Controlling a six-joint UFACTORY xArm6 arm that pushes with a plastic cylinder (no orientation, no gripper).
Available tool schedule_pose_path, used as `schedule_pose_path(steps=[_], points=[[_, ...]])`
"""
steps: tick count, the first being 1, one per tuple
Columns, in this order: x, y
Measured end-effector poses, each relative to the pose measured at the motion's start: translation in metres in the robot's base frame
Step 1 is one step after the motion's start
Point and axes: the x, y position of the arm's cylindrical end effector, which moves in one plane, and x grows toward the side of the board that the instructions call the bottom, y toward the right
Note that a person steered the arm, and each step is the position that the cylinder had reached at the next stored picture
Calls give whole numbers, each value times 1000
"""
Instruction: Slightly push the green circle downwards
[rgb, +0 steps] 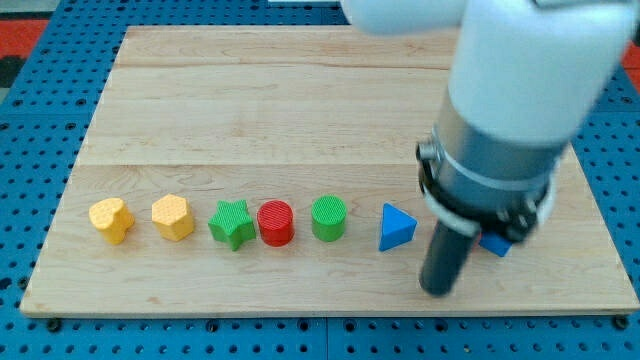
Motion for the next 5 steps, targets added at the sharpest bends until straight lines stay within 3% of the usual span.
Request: schedule_pose_path(steps=[2,3,4,5], points=[[-16,229],[-79,224],[-148,134],[-173,25]])
